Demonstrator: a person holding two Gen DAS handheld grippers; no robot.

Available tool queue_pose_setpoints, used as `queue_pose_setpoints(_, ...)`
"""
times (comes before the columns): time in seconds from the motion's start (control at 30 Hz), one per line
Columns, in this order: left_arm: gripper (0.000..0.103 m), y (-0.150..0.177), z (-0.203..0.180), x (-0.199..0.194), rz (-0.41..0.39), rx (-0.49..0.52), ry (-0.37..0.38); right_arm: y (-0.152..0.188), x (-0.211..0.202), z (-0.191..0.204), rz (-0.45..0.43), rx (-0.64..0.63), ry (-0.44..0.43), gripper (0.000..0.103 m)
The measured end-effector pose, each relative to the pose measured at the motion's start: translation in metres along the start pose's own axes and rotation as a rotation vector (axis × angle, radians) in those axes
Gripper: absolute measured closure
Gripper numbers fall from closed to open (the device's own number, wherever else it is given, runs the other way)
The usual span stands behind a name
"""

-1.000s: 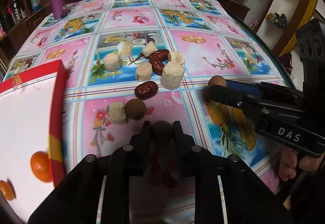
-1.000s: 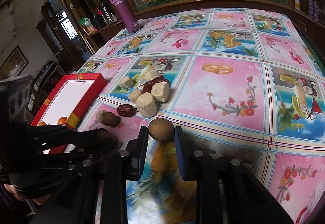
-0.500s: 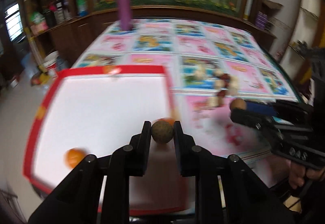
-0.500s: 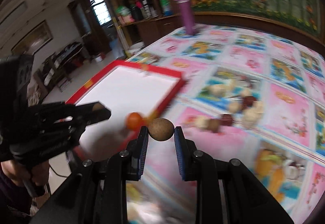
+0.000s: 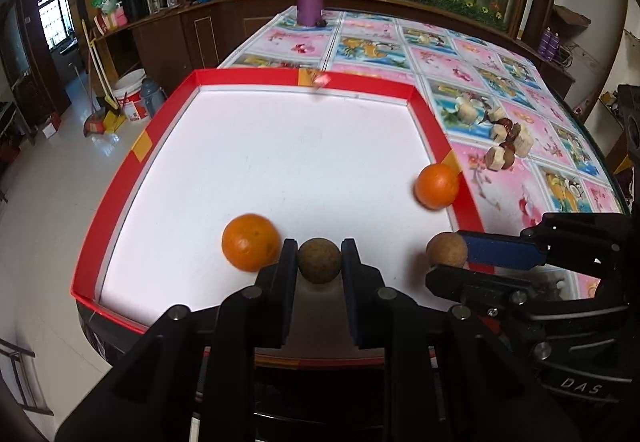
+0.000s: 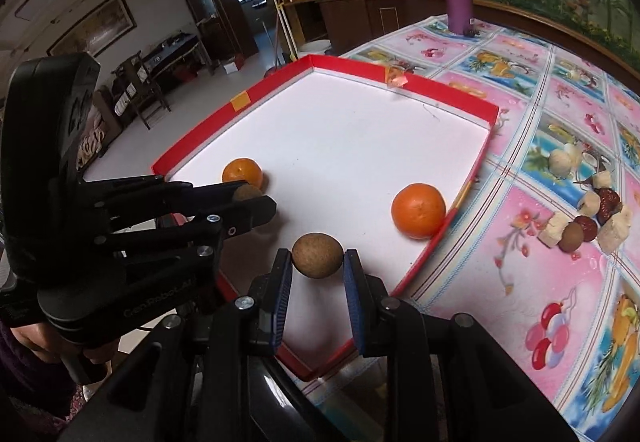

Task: Organize fruits
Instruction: 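Carry both brown fruits into the white tray and open both grippers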

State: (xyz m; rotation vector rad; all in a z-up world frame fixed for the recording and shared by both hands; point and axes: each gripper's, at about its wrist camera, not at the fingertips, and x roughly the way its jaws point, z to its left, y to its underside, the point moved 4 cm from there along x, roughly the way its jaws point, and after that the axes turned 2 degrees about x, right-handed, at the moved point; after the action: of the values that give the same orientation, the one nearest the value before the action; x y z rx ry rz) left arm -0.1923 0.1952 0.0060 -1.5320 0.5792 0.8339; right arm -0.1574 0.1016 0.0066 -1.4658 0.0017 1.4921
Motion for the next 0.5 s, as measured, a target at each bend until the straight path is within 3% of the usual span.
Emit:
queue_pose_setpoints(0.33,0.079,-0.017,0.047,-0.024,-0.082,-0.059,-0.068,-0.022,0.026,0.007,0.023,0.005,0.007,0.078)
queue_pose_setpoints(0.5,0.079,-0.010,0.057,-0.022,-0.050,-0.073,-0.071,-0.015,0.034,0.008,0.050,0.018,0.011,0.078)
